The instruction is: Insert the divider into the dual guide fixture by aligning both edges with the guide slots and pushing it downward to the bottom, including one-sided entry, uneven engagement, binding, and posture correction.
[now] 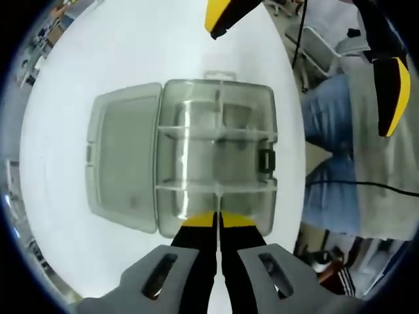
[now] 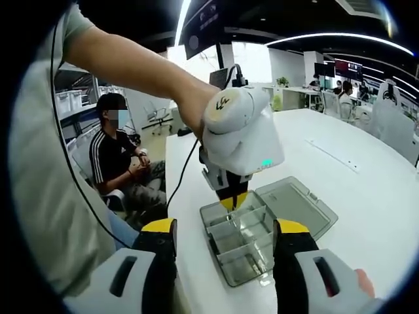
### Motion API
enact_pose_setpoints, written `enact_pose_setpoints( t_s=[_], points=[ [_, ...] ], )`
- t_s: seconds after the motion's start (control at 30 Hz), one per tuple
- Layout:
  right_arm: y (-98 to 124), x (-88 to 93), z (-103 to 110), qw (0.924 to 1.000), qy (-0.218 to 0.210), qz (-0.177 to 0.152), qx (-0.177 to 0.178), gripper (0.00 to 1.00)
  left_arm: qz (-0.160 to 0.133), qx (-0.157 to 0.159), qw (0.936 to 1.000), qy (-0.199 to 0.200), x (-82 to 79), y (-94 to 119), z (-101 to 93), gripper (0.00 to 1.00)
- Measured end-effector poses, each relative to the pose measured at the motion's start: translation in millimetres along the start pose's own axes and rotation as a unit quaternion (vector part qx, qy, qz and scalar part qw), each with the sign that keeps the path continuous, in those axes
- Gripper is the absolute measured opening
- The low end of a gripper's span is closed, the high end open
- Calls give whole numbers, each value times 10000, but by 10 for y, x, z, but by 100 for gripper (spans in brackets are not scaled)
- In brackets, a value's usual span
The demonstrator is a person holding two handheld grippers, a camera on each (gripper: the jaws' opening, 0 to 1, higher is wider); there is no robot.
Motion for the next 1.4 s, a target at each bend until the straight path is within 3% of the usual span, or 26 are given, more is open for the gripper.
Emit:
enact_pose_setpoints(
  t_s=[1.0,1.4],
  points=[
    [-4,15,-13,10000,-1,44,15,58,54,-109,9999,18,2,-79,-5,0],
    [-12,-37,-30,9999,90,83,-4,59,-134,-242,9996,-84,42,-98,-28,0]
  ],
)
Point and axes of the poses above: the point that each gripper's makers call its tool centre point, and the gripper's own axes: y roughly backward along the fingers, z roughly to its left, x roughly out of its underside, the point moved 10 cm from there along y, roughly backward along the fingers, and after that the axes turned 12 degrees about x, right-handed, at the moved point
